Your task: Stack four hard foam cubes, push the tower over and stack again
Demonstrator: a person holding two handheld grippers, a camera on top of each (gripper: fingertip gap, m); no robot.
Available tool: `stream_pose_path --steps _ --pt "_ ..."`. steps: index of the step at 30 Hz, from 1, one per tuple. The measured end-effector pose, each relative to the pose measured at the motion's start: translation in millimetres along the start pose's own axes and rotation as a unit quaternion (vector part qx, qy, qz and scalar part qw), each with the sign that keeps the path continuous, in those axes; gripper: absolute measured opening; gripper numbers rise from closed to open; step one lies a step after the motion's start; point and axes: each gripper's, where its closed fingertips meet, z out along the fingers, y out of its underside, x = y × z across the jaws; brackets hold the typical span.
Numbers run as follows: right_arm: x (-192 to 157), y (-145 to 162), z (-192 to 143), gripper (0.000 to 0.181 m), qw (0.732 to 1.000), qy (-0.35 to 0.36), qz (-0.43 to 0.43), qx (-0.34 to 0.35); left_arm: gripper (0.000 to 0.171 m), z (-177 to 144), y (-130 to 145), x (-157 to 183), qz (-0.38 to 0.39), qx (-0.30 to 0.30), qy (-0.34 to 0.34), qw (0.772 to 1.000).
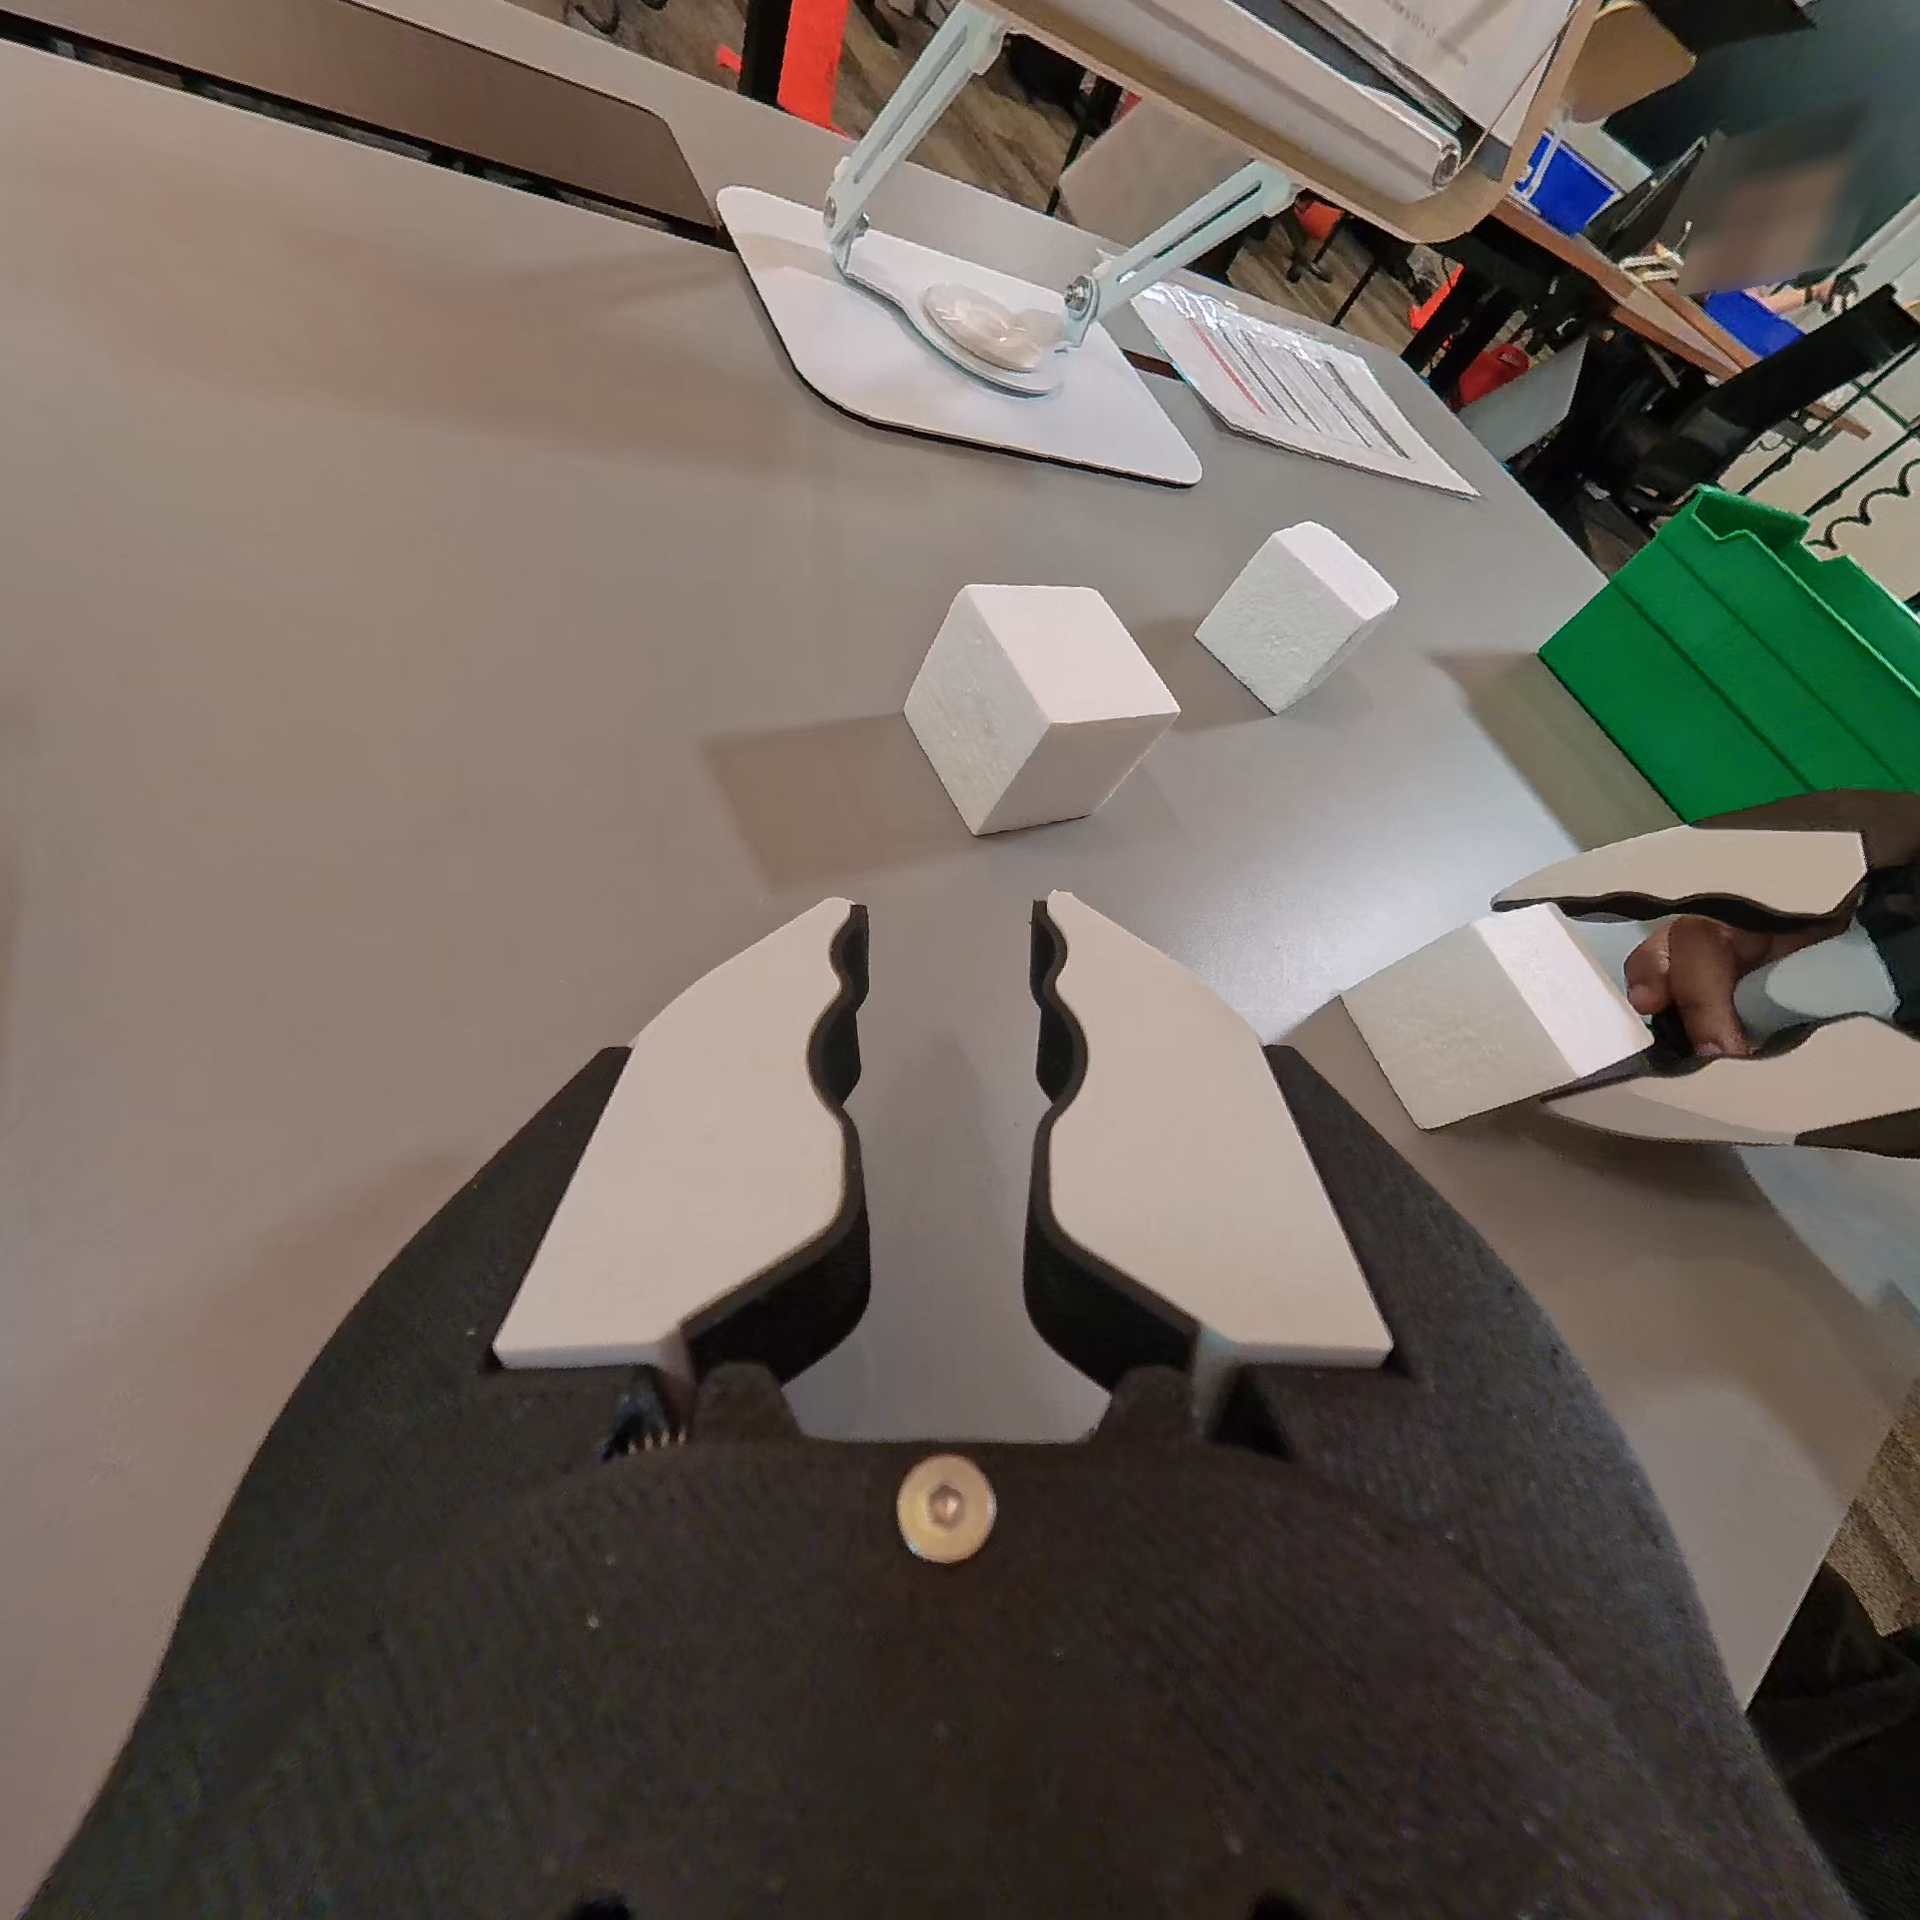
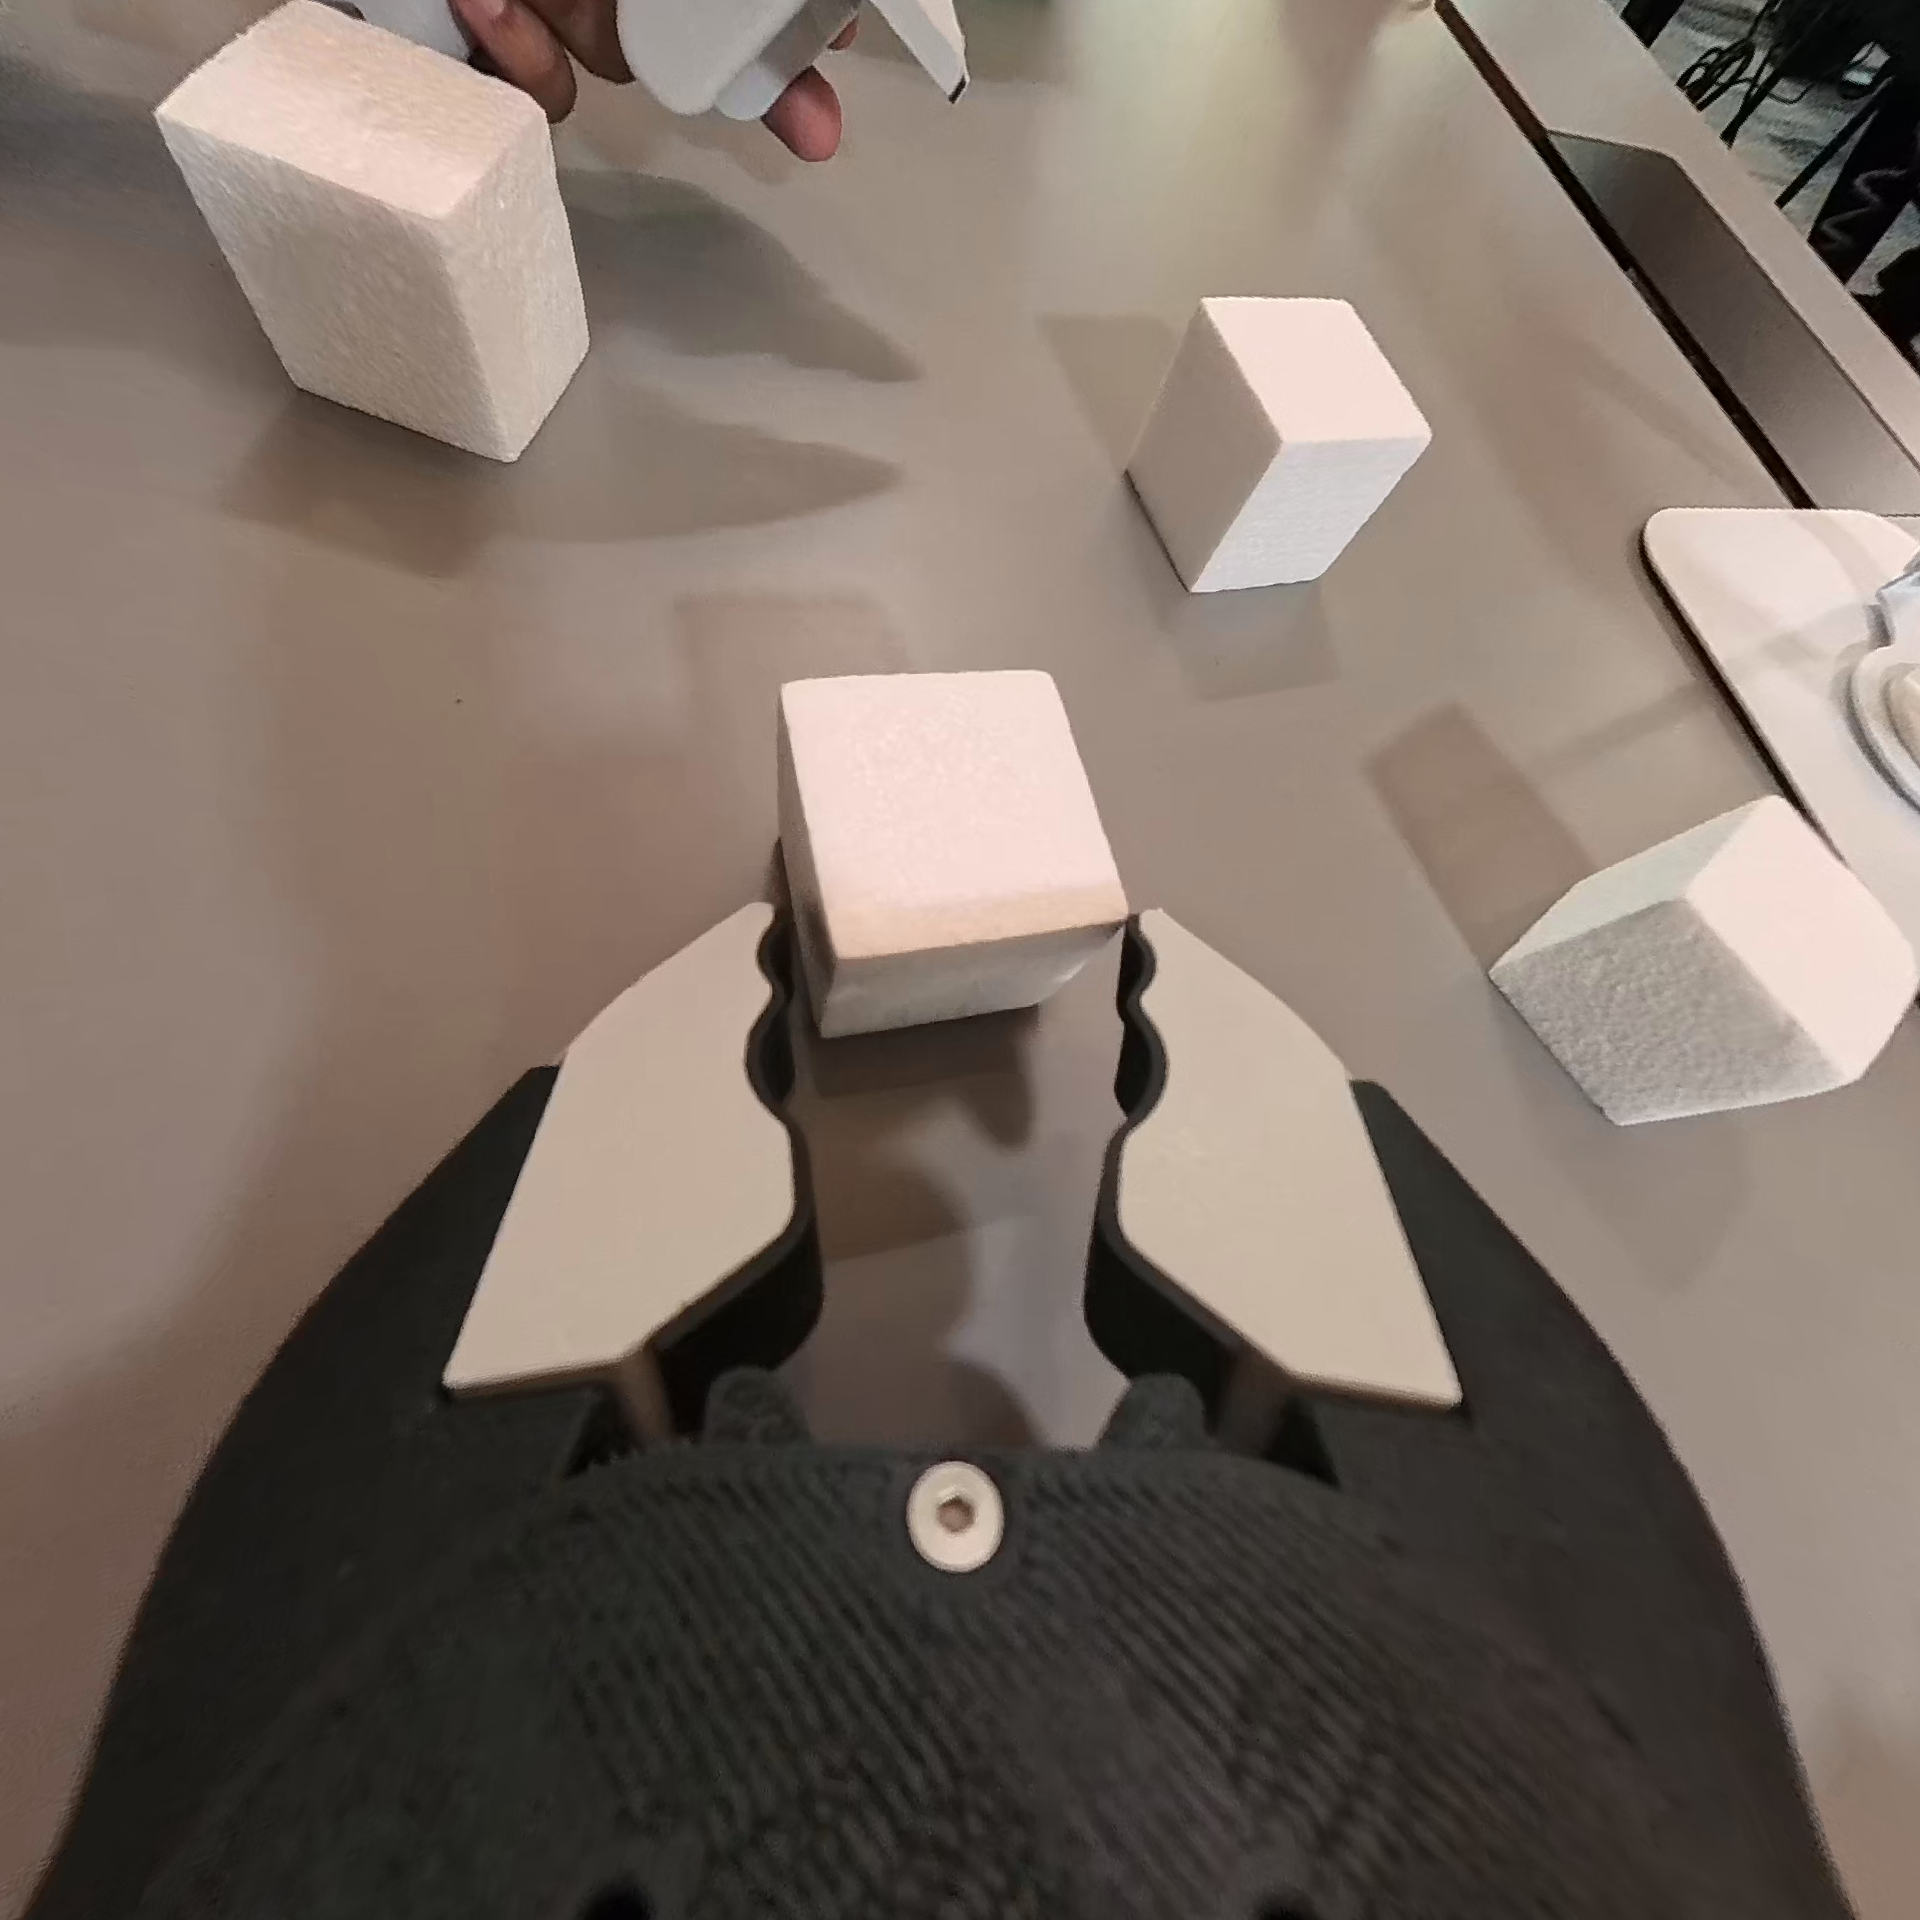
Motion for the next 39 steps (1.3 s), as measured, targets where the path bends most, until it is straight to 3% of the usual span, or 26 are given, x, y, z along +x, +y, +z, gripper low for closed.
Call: stream_pose_path --steps 9,18,29,32,36,39 --pt "6 -4 -6 0.065 0.999 0.006 0.024 0.024 0.03 0 0 -1 -0.002 0.001 0.0 1.0" --pt "22 -14 -26 0.066 0.989 -0.002 0.11 0.096 0.03 0 -1 -1 -0.003 0.001 0.0 1.0" --pt "5 -1 -17 0.06 0.996 -0.025 0.082 0.033 0.03 0 0 -1 -0.003 0.001 0.0 1.0" --pt "3 12 -22 0.052 0.994 -0.038 0.106 0.008 0.03 -1 -1 -1 -0.003 0.002 -0.001 1.0" --pt "3 10 -31 0.036 0.988 -0.057 0.139 0.029 0.03 -1 -2 -2 -0.01 0.004 0.001 1.0" --pt "11 14 -30 0.018 0.99 -0.031 0.135 0.02 0.031 0 0 -1 -0.007 0.0 0.002 1.0"
